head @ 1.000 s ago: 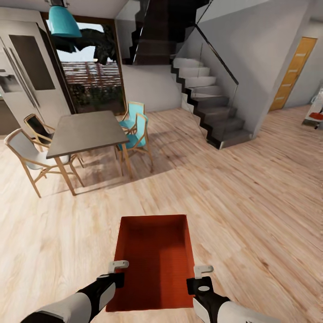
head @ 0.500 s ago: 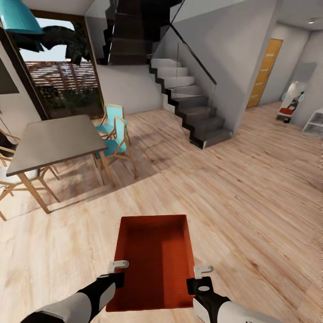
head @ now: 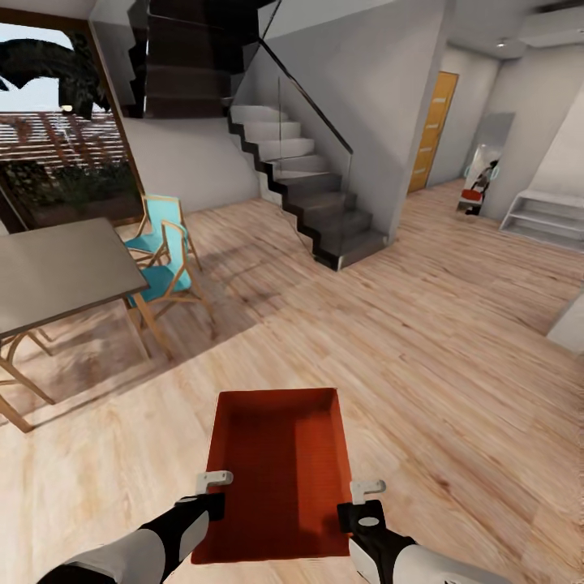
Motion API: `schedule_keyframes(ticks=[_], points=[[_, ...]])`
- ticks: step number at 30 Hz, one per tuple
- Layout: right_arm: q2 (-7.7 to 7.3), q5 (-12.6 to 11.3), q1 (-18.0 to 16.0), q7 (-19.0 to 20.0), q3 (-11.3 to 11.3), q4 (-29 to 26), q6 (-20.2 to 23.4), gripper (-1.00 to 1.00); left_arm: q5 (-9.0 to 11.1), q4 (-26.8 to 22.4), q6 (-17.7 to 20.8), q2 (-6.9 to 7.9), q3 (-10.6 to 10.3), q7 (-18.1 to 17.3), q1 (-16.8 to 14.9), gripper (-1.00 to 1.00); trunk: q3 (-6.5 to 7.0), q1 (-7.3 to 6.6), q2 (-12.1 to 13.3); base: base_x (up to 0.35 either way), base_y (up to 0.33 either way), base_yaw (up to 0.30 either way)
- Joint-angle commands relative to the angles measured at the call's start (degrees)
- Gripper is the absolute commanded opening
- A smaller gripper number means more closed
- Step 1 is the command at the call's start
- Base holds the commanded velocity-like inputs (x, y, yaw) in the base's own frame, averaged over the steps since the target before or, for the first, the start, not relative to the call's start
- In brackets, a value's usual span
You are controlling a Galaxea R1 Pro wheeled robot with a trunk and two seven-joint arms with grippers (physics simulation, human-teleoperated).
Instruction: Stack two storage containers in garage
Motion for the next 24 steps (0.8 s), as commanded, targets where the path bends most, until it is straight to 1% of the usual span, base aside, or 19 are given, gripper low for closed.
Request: schedule_keyframes(ticks=[1,24], points=[[0.01,0.39,-0.03,-0.81,-0.51,-0.14,-1.36,-1.0,2.09,-0.05,0.47,0.63,4.11,0.75,-0.01,-1.0,-0.08,0.05,-0.06,0.323,0.0,-0.25],[0.01,0.39,-0.04,-0.81,-0.51,-0.14,-1.36,-1.0,2.09,-0.07,0.47,0.63,4.11,0.75,-0.01,-1.0,-0.08,0.05,-0.06,0.323,0.0,-0.25]])
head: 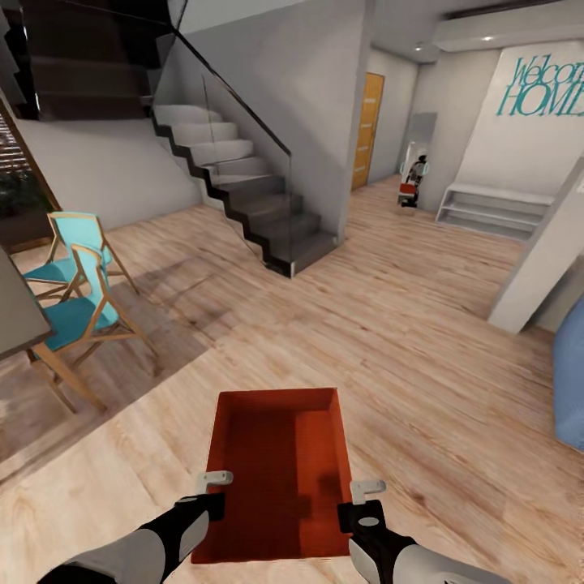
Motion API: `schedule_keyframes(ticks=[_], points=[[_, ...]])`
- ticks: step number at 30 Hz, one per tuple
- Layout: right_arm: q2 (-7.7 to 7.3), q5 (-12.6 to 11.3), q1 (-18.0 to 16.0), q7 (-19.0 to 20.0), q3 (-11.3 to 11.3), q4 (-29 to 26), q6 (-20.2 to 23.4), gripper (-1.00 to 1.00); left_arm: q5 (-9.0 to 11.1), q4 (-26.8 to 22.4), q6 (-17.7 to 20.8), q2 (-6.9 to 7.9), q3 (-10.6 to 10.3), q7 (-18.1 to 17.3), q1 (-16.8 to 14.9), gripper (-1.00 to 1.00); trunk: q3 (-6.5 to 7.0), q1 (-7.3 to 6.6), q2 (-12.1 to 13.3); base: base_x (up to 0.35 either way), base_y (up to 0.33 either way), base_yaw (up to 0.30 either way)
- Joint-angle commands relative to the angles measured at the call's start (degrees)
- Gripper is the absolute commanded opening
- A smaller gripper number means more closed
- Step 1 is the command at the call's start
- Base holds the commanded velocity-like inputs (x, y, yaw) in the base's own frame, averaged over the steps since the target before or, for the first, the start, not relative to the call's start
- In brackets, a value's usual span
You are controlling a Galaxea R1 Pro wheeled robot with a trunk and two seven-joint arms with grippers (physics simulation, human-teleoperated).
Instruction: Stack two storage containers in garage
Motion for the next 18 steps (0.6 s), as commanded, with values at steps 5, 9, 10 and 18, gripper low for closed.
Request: schedule_keyframes(ticks=[5,9,10,18], points=[[0.01,0.4,-0.06,-0.81,-0.51,-0.14,-1.34,-1.0,2.1,-0.08,0.48,0.63,4.1,0.75,-0.01,-1.0,-0.08,0.05,-0.06,0.323,0.0,-0.25],[-0.01,0.4,-0.06,-0.81,-0.54,-0.14,-1.34,-1.0,2.1,-0.05,0.48,0.63,4.1,0.75,-0.01,-1.0,-0.08,0.05,-0.06,0.323,0.0,-0.206],[-0.03,0.4,-0.06,-0.81,-0.56,-0.14,-1.34,-1.0,2.1,-0.05,0.48,0.63,4.1,0.75,-0.01,-1.0,-0.08,0.05,-0.06,0.323,0.0,-0.075],[0.01,0.4,-0.06,-0.81,-0.51,-0.14,-1.34,-1.0,2.1,-0.07,0.48,0.63,4.1,0.75,-0.01,-1.0,-0.08,0.05,-0.06,0.323,0.0,-0.011]])
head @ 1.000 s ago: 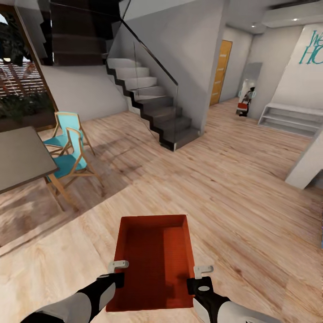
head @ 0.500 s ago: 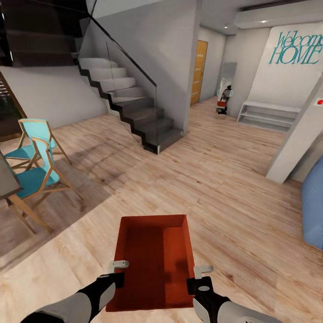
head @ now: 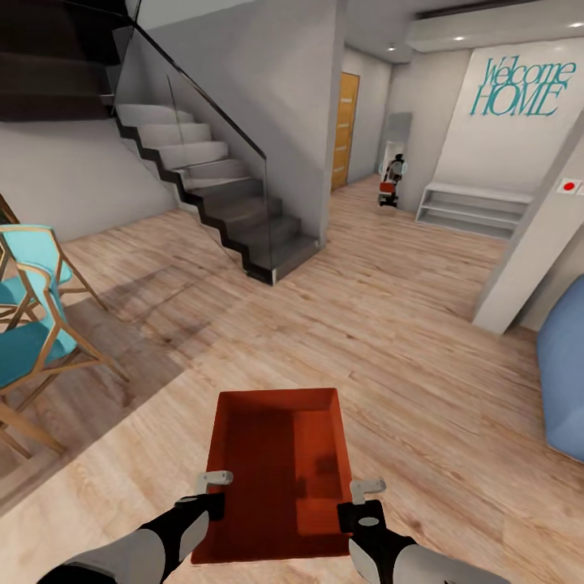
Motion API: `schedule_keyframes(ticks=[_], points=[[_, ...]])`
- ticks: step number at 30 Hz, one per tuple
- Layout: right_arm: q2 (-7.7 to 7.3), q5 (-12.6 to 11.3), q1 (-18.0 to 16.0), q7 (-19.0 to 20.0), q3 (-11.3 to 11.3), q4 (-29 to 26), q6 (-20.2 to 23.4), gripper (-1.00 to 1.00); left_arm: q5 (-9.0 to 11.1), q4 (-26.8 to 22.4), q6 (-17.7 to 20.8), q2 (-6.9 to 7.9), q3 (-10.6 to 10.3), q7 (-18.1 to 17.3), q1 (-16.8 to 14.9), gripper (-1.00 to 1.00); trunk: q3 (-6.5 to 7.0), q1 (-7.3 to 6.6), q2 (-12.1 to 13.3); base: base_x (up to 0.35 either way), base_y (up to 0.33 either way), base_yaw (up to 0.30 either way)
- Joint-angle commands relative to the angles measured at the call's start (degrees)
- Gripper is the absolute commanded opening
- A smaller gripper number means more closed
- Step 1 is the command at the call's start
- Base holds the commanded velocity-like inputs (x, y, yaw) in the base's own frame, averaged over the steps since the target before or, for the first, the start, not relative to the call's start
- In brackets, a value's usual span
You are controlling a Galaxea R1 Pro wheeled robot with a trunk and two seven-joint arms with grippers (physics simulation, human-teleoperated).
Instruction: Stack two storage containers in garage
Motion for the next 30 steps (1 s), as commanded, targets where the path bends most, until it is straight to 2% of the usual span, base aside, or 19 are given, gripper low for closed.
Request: schedule_keyframes(ticks=[1,18,30], points=[[0.01,0.39,-0.04,-0.81,-0.52,-0.13,-1.39,-1.0,2.07,-0.06,0.46,0.62,4.1,0.75,-0.02,-1.0,-0.08,0.05,-0.06,0.323,0.0,0.0],[0.01,0.39,-0.03,-0.83,-0.52,-0.13,-1.39,-1.0,2.07,-0.07,0.4,0.62,4.1,0.75,-0.02,-1.0,-0.08,0.05,-0.06,0.323,0.0,-0.007],[0.01,0.39,-0.03,-0.81,-0.52,-0.13,-1.39,-1.0,2.07,-0.04,0.43,0.62,4.1,0.75,-0.02,-1.0,-0.08,0.05,-0.06,0.323,0.0,-0.233]])
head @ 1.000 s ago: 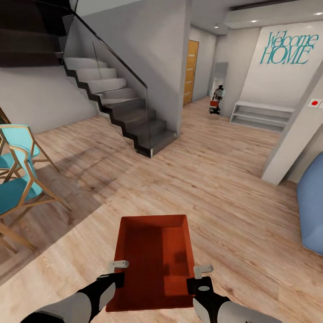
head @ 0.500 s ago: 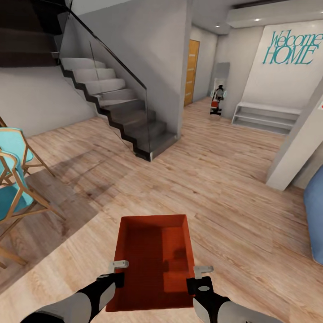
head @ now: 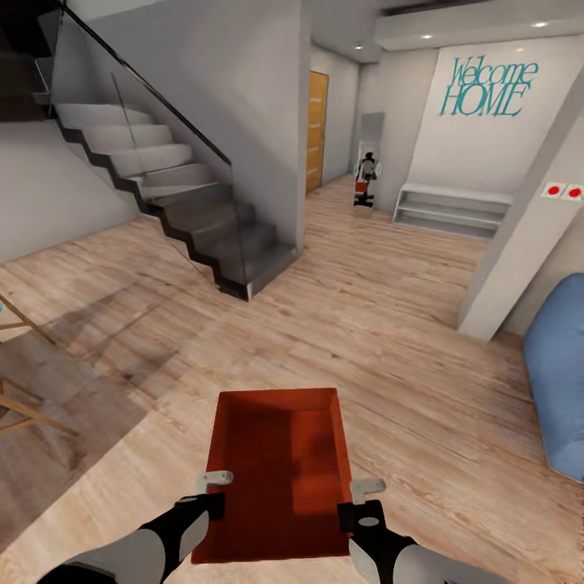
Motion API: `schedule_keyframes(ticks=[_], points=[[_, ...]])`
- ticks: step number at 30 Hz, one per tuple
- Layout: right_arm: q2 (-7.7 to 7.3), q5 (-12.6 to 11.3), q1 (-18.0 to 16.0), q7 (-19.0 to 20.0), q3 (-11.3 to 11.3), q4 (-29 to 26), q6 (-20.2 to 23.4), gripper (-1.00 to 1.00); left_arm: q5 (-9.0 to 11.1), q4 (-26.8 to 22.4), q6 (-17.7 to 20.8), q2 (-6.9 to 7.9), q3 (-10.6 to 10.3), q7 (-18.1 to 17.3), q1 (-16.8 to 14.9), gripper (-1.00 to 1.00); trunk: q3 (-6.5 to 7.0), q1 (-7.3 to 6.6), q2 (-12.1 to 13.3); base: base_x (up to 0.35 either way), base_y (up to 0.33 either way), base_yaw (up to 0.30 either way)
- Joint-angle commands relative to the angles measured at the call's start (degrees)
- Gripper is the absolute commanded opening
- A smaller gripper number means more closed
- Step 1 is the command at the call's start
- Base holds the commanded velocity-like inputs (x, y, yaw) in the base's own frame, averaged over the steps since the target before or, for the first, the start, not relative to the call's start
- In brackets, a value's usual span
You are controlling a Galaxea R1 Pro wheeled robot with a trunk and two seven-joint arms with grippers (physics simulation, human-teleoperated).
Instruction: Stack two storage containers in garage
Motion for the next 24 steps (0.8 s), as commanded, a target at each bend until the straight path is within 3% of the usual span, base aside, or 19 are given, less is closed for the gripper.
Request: schedule_keyframes(ticks=[1,24], points=[[0.01,0.39,-0.05,-0.81,-0.52,-0.14,-1.32,-1.0,2.08,-0.08,0.47,0.63,4.1,0.75,-0.01,-1.0,-0.08,0.05,-0.06,0.323,0.0,-0.257],[0.01,0.39,-0.06,-0.81,-0.53,-0.14,-1.32,-1.0,2.08,-0.06,0.49,0.63,4.1,0.75,-0.01,-1.0,-0.08,0.05,-0.06,0.323,0.0,-0.257]])
